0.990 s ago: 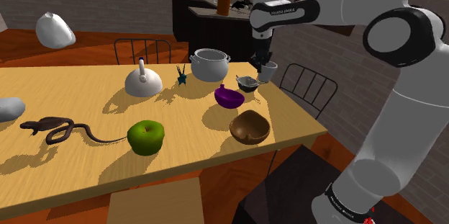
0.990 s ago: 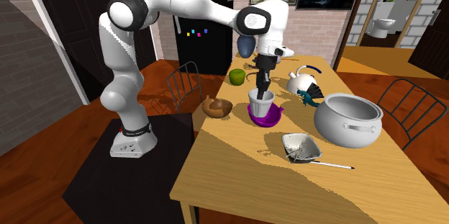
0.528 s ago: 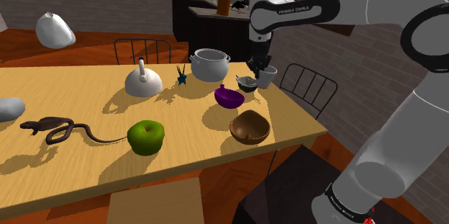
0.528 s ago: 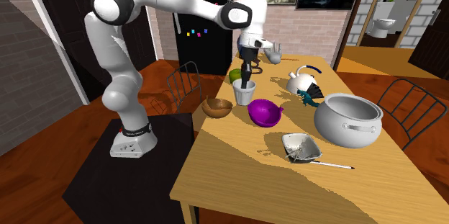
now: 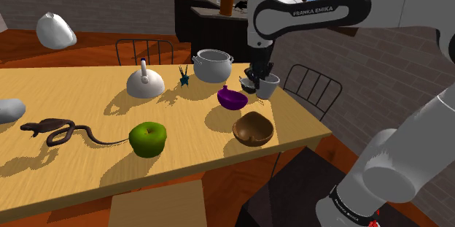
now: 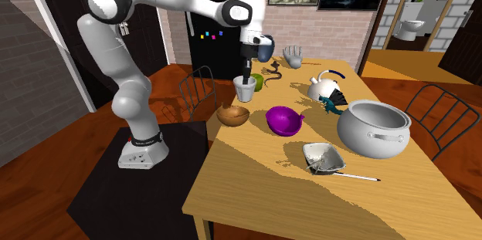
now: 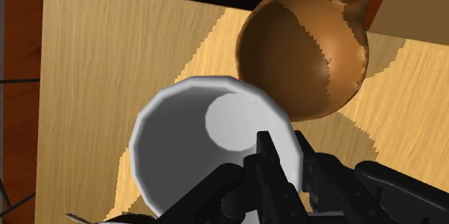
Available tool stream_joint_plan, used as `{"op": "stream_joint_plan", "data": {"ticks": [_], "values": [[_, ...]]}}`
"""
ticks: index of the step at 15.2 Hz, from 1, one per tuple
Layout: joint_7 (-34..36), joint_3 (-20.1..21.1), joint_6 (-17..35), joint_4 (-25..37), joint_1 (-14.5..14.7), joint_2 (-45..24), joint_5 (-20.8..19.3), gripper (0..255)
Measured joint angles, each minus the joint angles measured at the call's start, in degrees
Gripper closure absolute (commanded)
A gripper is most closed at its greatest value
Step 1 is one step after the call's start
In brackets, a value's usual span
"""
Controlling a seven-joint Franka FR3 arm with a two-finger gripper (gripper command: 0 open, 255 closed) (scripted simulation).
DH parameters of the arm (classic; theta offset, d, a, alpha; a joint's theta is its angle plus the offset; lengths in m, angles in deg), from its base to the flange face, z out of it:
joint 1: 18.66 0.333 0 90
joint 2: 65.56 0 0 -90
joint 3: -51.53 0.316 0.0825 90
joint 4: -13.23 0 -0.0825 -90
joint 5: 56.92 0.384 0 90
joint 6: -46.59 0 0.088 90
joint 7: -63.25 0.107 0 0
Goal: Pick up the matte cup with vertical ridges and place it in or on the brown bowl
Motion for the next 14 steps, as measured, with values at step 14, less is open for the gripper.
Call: {"op": "stream_joint_plan", "data": {"ticks": [14], "values": [[8.76, 5.36, 3.19, -8.63, 4.14, 4.46, 3.15, 255]]}}
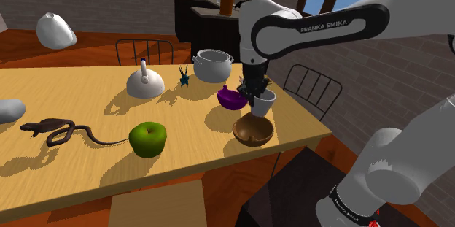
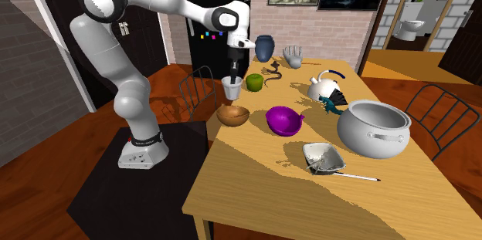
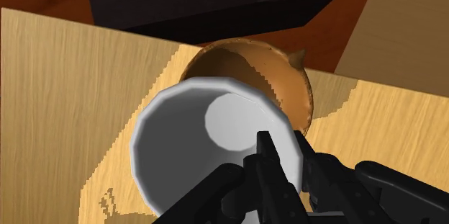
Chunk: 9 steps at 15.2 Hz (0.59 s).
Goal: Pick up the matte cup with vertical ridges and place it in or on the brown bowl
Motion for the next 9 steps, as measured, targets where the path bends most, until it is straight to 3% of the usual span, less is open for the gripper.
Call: {"op": "stream_joint_plan", "data": {"ticks": [9], "values": [[0.84, 0.13, 7.29, -5.56, -0.04, -1.80, -0.36, 255]]}}
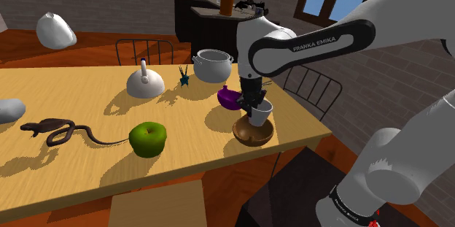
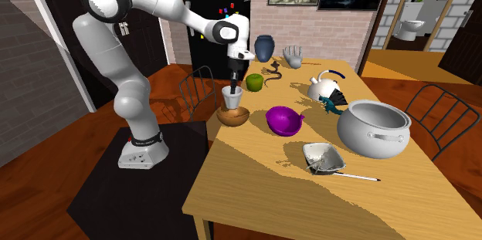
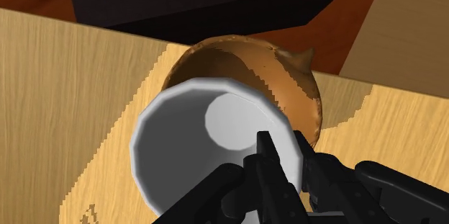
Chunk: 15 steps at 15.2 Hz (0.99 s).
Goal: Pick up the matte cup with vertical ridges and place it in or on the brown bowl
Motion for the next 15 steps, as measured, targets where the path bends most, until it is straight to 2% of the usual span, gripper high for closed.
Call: {"op": "stream_joint_plan", "data": {"ticks": [7, 8, 15], "values": [[0.32, 0.14, 1.01, -0.20, 0.04, -0.82, -0.09, 255], [0.33, 0.14, 1.02, -0.20, 0.04, -0.82, -0.09, 0], [0.22, 0.13, 0.18, 0.43, 0.05, -0.57, -0.03, 0]]}}
